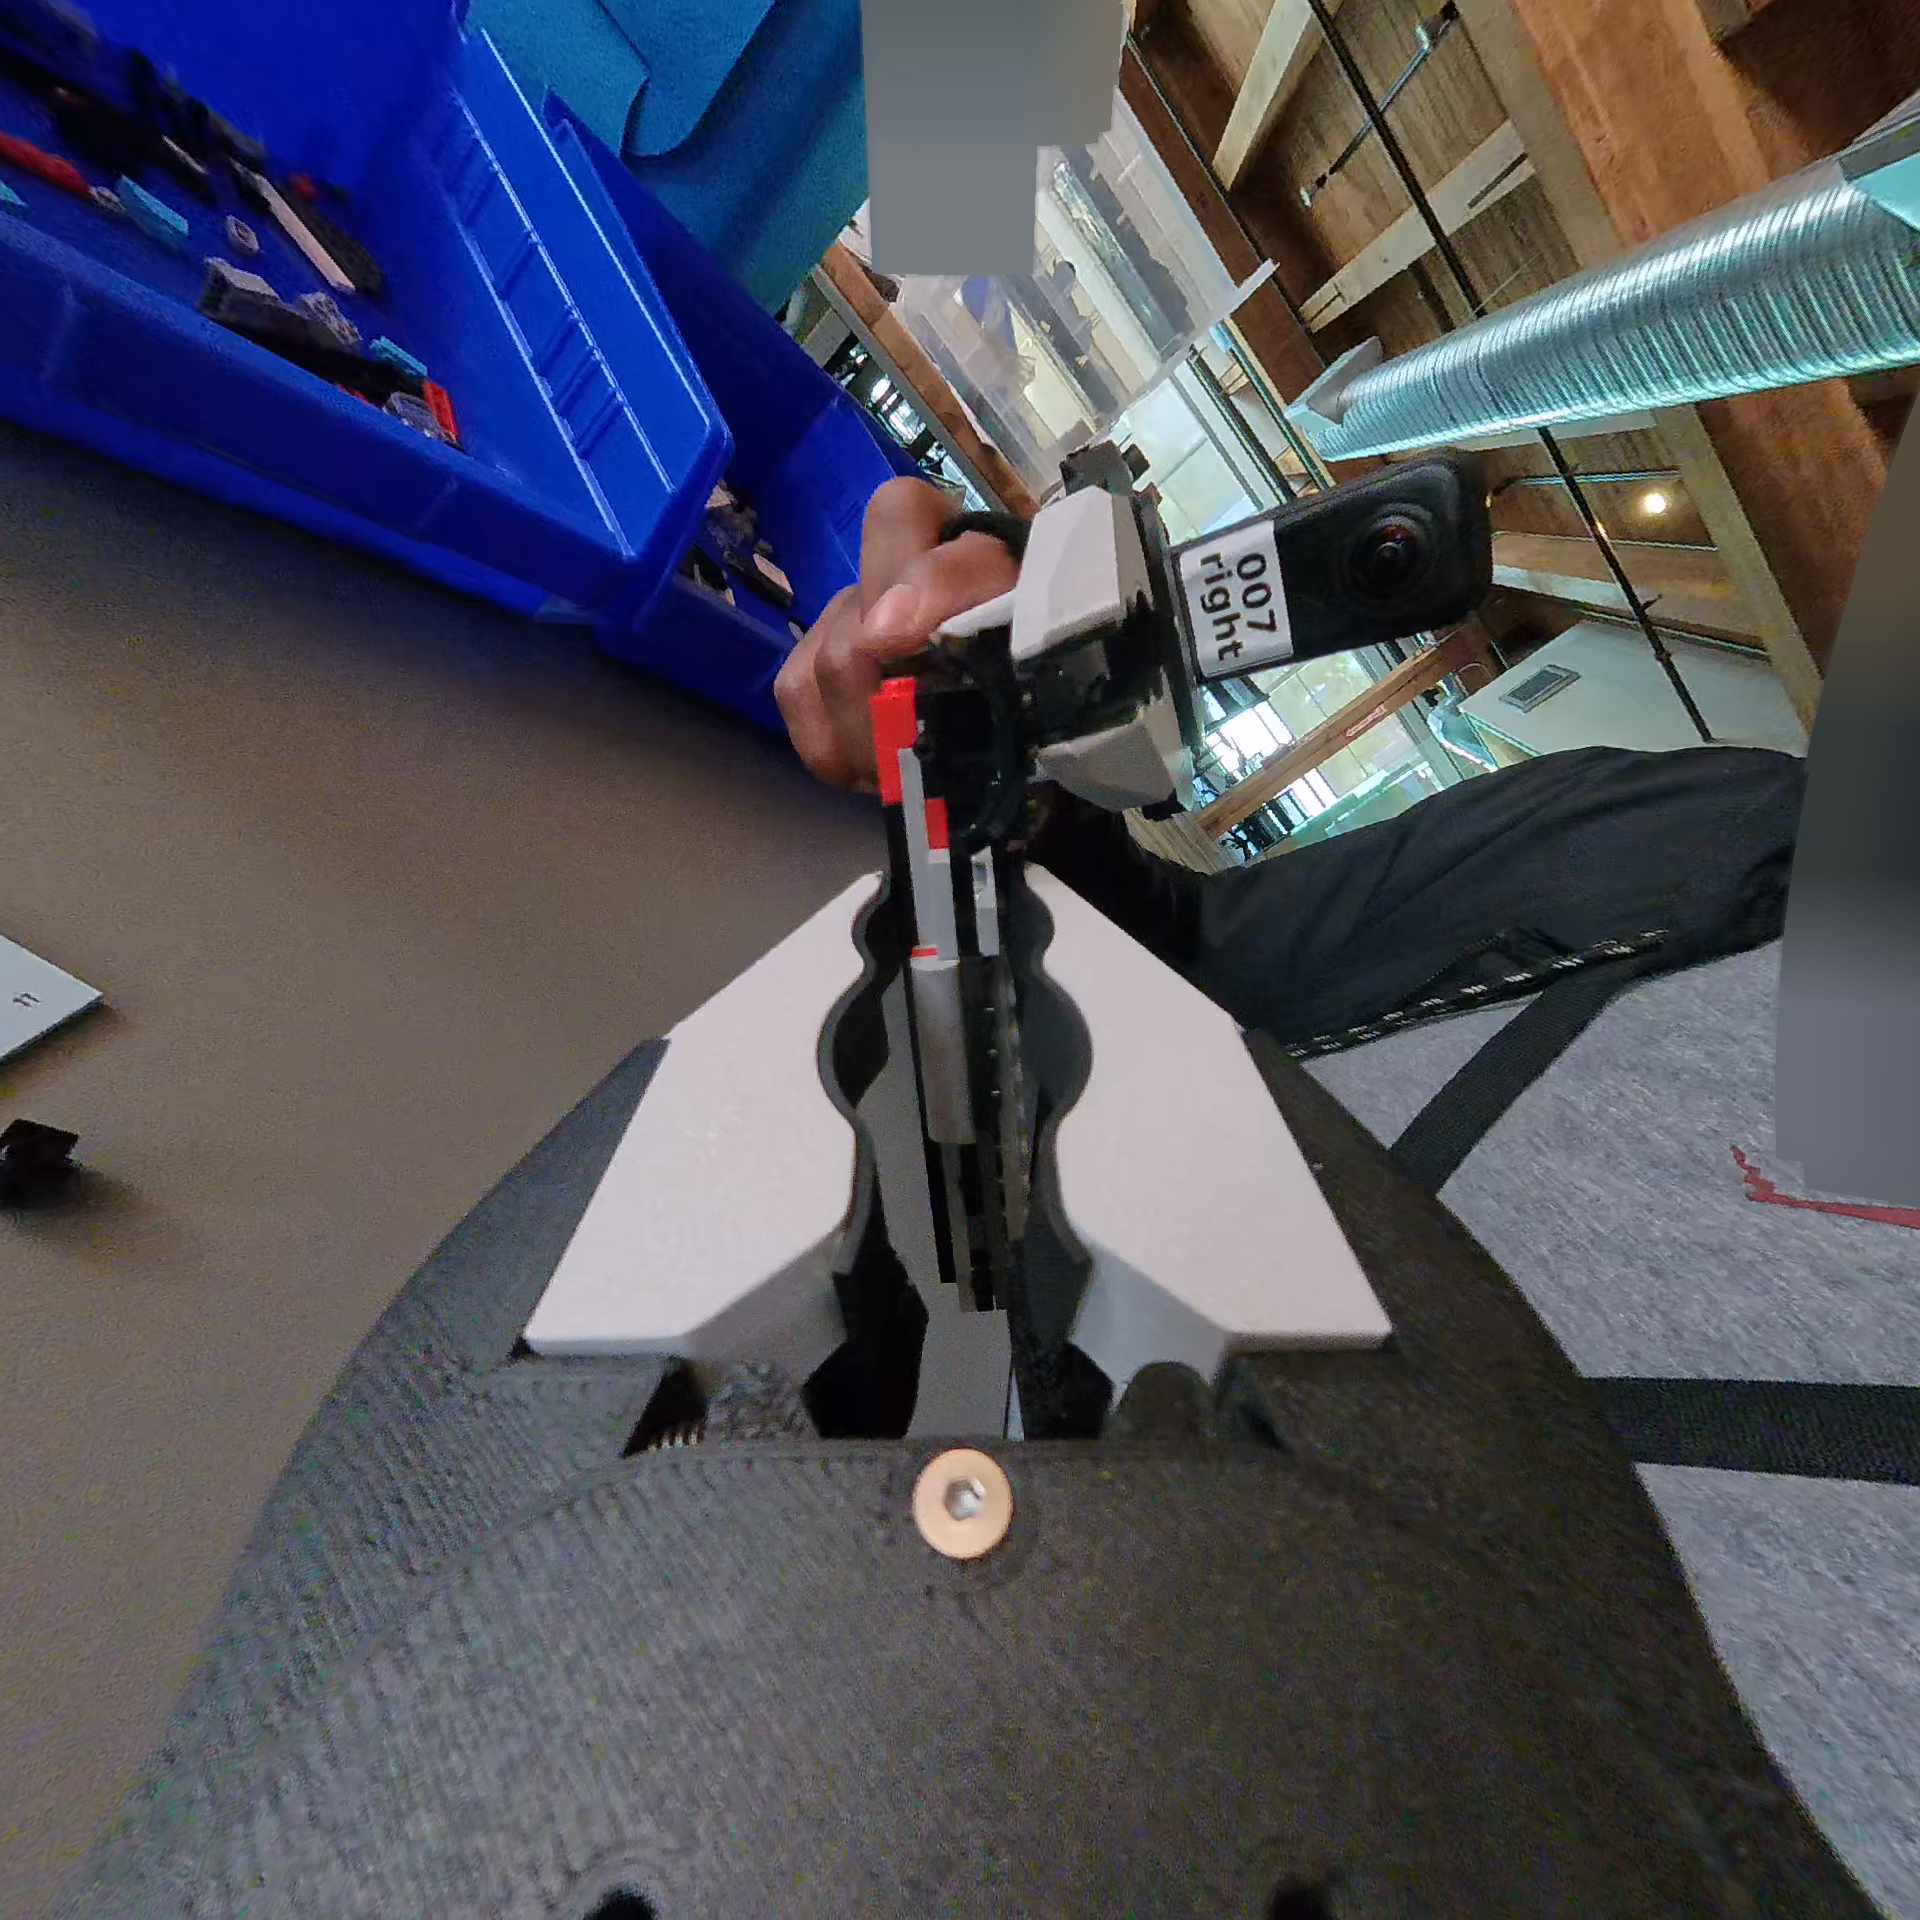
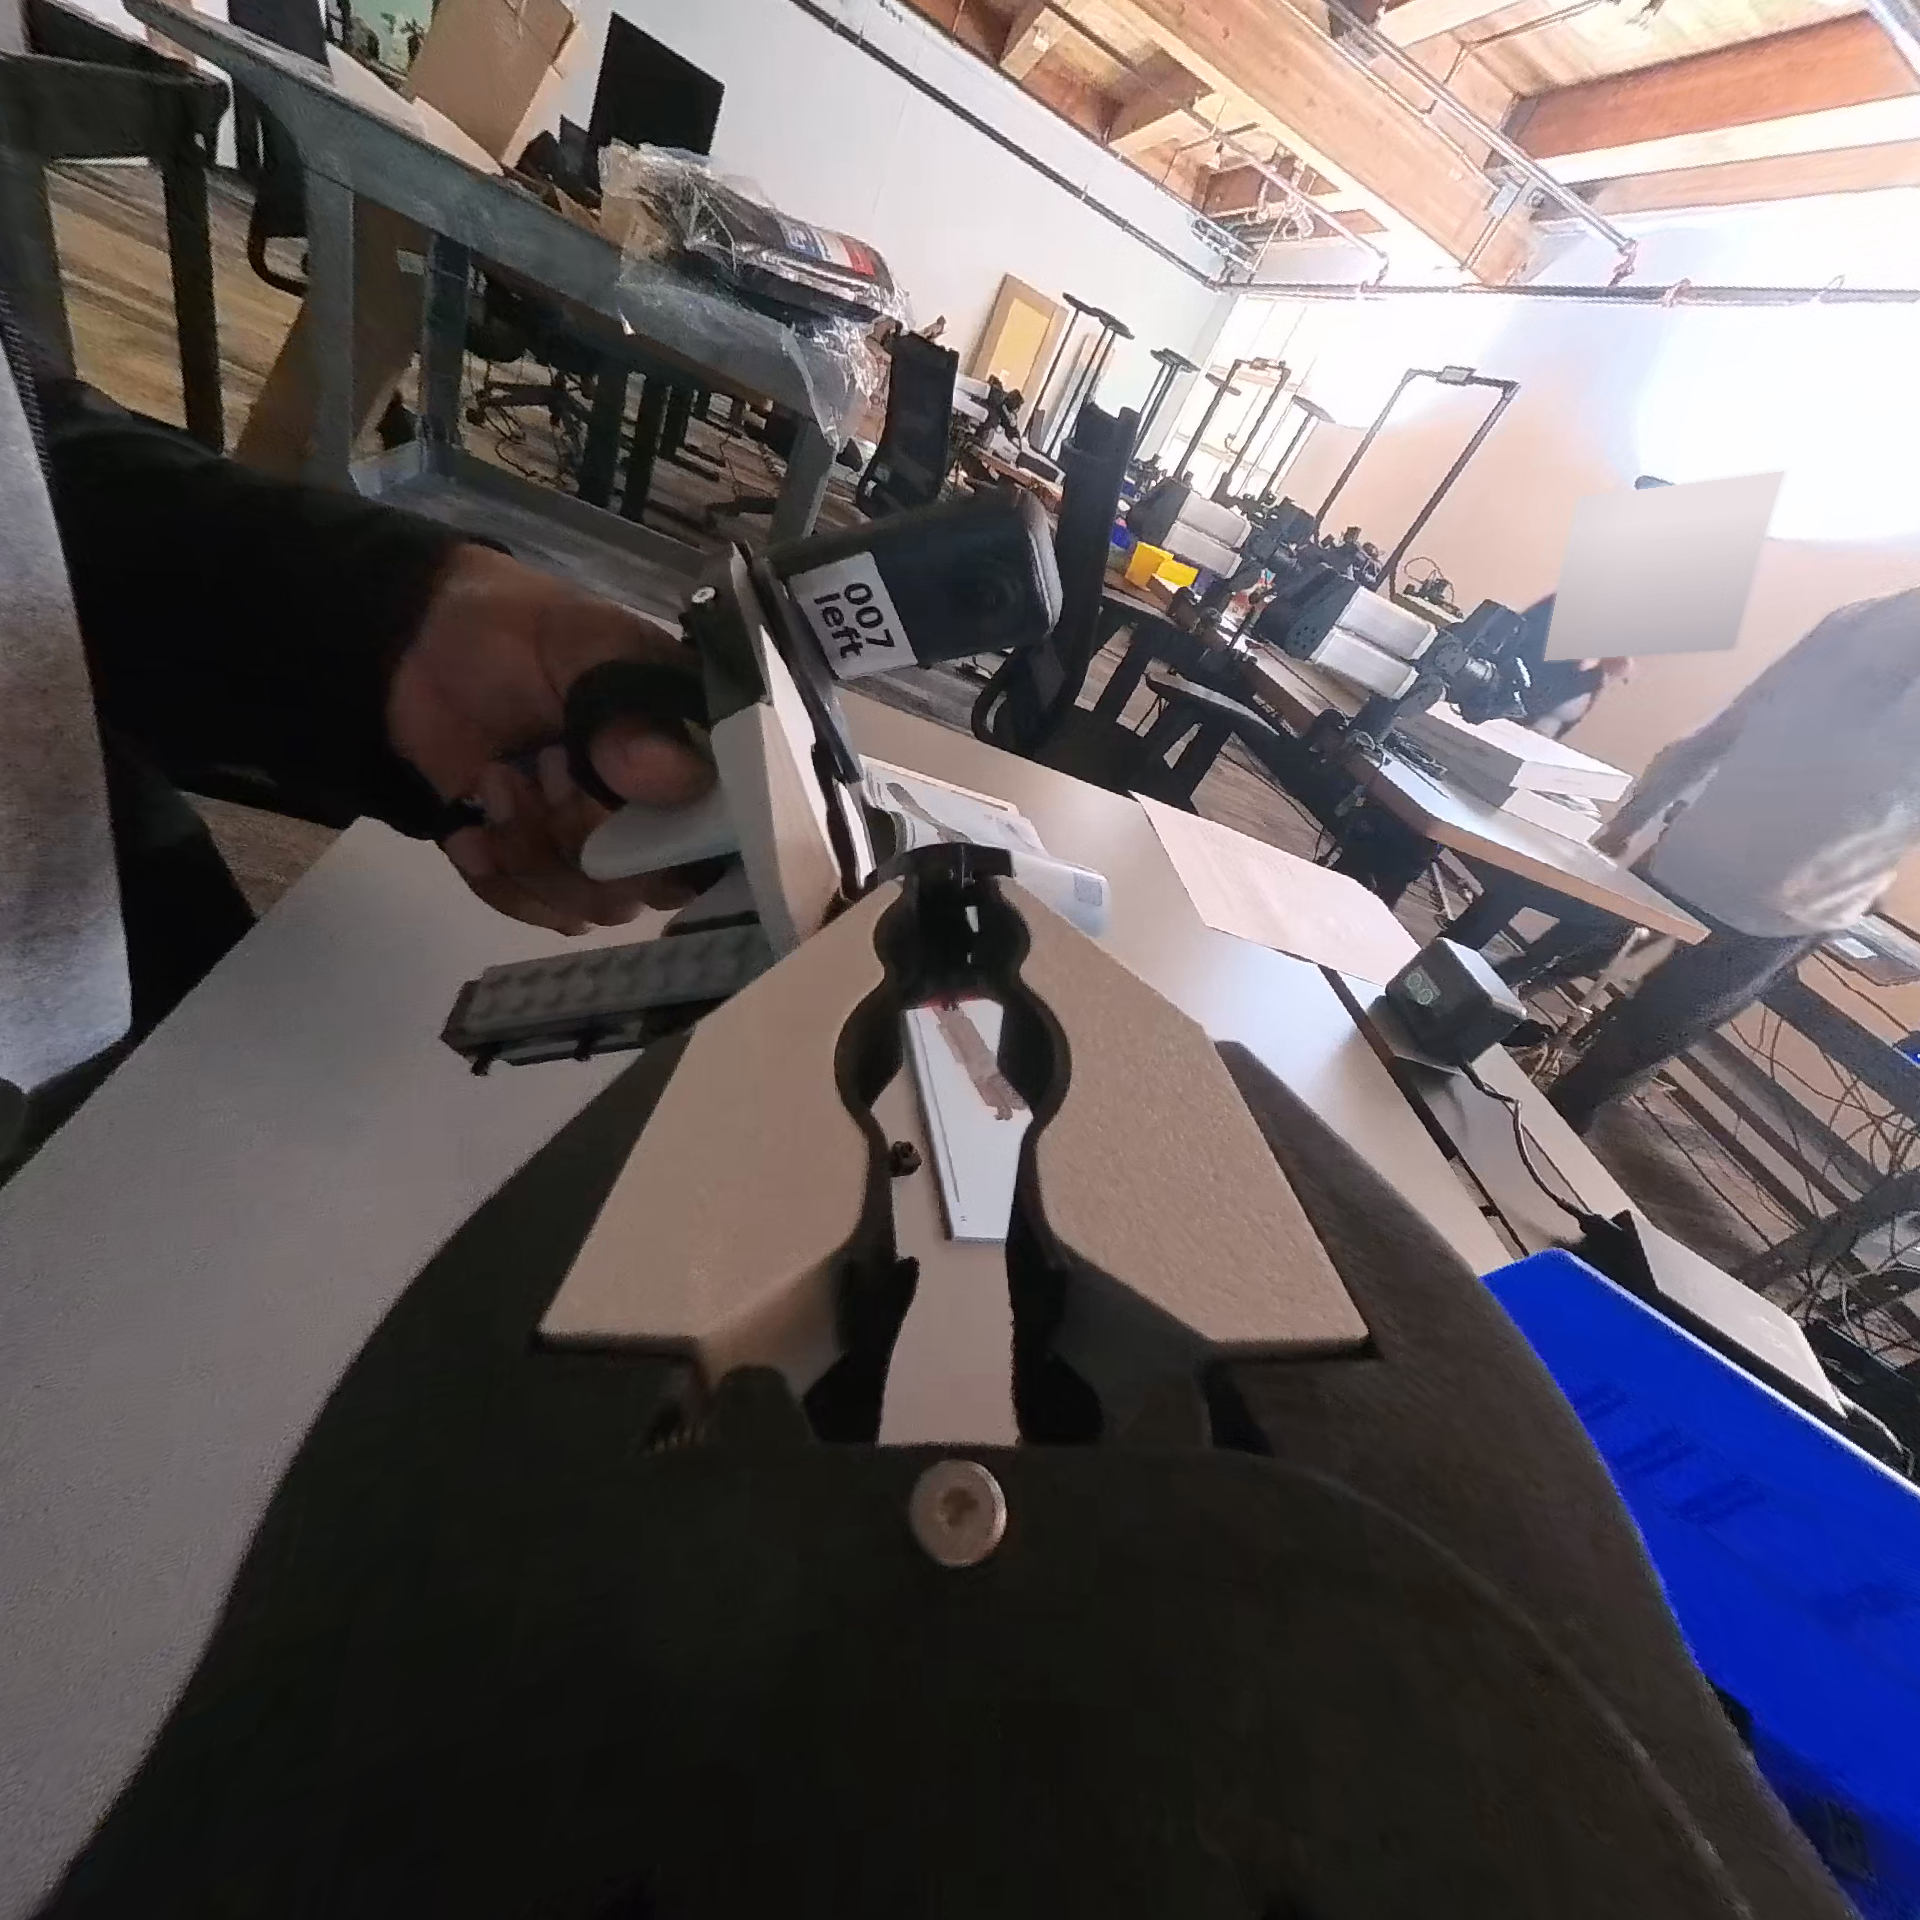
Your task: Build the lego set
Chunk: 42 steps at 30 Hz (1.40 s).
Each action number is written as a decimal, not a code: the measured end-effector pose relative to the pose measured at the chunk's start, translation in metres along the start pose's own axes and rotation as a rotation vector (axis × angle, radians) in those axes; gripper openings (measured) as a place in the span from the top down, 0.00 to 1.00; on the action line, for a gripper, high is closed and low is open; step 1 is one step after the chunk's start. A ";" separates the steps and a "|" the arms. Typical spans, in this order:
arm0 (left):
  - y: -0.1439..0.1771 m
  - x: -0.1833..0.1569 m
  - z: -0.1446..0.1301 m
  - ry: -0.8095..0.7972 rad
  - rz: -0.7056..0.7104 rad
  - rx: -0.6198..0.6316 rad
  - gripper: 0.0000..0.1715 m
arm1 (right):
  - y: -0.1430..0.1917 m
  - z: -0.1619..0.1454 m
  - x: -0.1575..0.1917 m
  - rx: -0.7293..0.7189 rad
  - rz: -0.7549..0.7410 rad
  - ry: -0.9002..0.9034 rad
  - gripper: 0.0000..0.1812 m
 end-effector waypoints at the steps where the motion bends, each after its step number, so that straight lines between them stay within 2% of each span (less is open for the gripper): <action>1: 0.000 0.000 0.000 0.002 0.000 0.004 0.90 | 0.000 0.000 0.000 0.000 0.004 0.002 0.93; 32: -0.003 -0.001 -0.007 0.015 0.009 0.073 0.90 | 0.006 -0.004 0.004 0.014 0.127 -0.010 0.93; 42: -0.004 0.000 -0.005 0.031 -0.004 0.044 0.90 | 0.005 -0.004 0.001 0.007 0.106 -0.037 0.92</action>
Point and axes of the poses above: each gripper's, where its closed fingertips meet, y back along the fingers, z out of its top, x = y × z across the jaws, the point moved 3 cm from there along y, back along the fingers, and after that the axes turned 3 degrees about -x, right-handed, at the moved point
